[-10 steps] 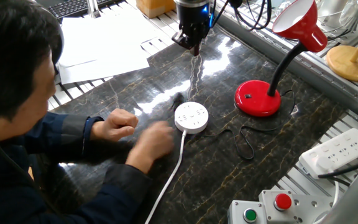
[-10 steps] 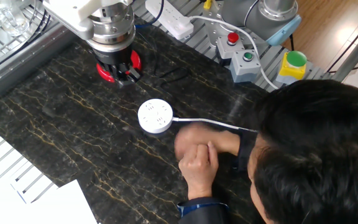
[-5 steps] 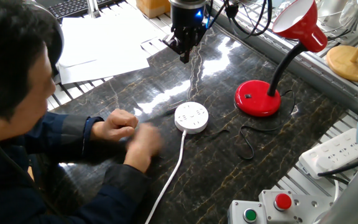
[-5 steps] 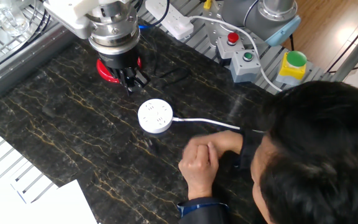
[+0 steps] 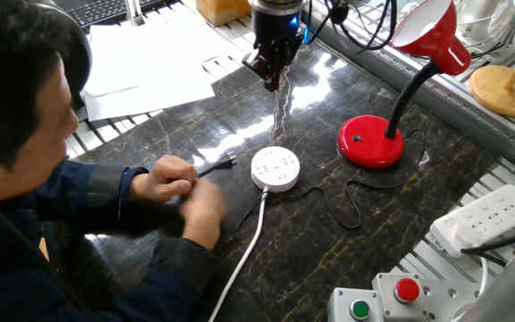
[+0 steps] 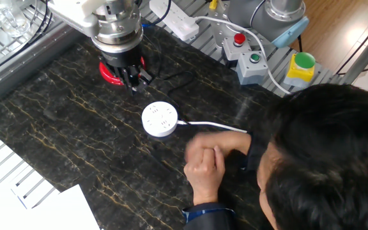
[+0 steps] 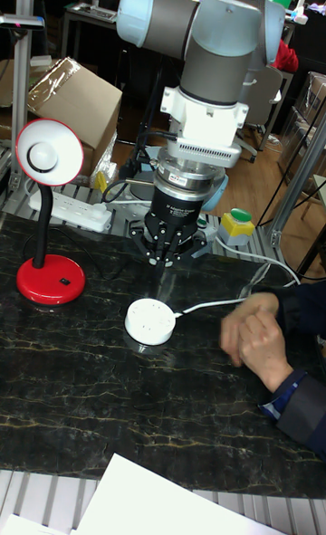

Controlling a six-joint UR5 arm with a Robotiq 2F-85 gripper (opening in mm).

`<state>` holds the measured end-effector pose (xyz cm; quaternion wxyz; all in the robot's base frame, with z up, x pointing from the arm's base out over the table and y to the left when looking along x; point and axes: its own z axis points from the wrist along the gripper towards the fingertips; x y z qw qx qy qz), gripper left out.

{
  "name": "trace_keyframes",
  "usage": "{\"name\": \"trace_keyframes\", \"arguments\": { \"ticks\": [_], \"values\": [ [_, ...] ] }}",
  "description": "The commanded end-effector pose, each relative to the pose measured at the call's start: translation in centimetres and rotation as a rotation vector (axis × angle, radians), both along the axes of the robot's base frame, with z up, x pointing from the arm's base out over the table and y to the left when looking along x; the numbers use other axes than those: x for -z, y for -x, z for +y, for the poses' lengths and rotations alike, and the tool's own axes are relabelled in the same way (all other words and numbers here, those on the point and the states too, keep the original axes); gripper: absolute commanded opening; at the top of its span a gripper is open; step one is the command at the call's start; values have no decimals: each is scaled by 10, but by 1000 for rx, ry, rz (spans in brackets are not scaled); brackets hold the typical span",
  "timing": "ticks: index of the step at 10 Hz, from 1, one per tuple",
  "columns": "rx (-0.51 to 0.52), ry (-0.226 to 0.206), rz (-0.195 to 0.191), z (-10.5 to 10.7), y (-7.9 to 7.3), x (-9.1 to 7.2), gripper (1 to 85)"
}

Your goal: Plug in the power cord of the desk lamp, turn on the socket, and light up the desk lamp

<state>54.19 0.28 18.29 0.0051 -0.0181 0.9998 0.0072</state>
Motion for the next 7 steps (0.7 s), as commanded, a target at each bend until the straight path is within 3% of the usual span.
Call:
{"name": "trace_keyframes", "arguments": {
  "ticks": [1,2,3,4,5,7],
  "values": [
    [93,49,-39,-11,-12,4,17],
    [129,-6,-28,6,-12,4,17],
    [128,-16,-26,8,-12,3,17],
    [133,-49,-41,16,-15,4,17],
    [156,-87,-82,26,-27,8,17],
    [139,-46,-130,18,-40,13,17]
  ]
}}
